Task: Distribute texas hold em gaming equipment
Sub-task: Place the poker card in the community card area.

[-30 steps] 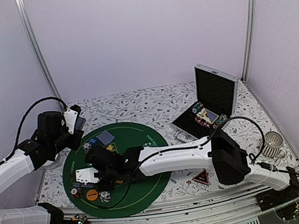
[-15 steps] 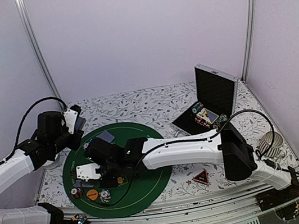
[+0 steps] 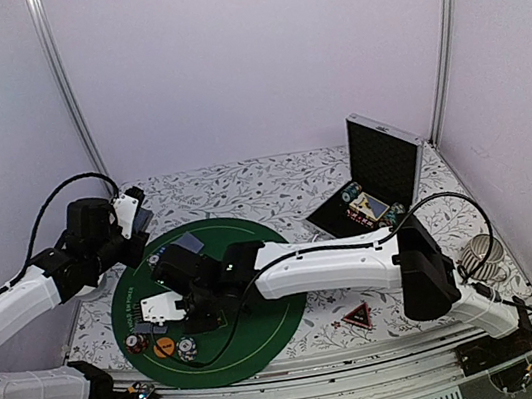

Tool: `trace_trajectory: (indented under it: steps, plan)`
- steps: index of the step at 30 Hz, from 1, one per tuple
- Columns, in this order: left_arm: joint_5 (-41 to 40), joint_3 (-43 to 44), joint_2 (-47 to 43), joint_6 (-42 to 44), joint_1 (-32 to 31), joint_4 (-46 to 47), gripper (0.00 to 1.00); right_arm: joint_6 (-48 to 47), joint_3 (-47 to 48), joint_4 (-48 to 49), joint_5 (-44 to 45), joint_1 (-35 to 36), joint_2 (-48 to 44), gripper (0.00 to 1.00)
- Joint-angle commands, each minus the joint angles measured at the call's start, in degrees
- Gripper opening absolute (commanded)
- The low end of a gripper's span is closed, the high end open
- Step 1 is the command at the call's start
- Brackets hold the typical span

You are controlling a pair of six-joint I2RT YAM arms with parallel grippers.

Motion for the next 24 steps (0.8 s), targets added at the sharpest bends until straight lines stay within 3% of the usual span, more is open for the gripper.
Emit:
trace_trajectory:
  steps: [1, 9, 24]
  plan:
    - [0.9, 0.86, -0.79, -0.43, 0.6, 1.76, 0.5, -0.96, 0.75, -0.48, -0.25, 0.14, 0.57, 0.01]
    - [0.97, 0.9, -0.75, -0.45, 0.65, 1.74, 0.5, -0.18, 2.55, -0.54, -4.32, 0.22, 3.56, 0.01]
    - [1.26, 0.91, -0.8, -0.45, 0.66, 1.67, 0.5, -0.56, 4.36, 5.09, -3.27, 0.22, 5.2, 0.02]
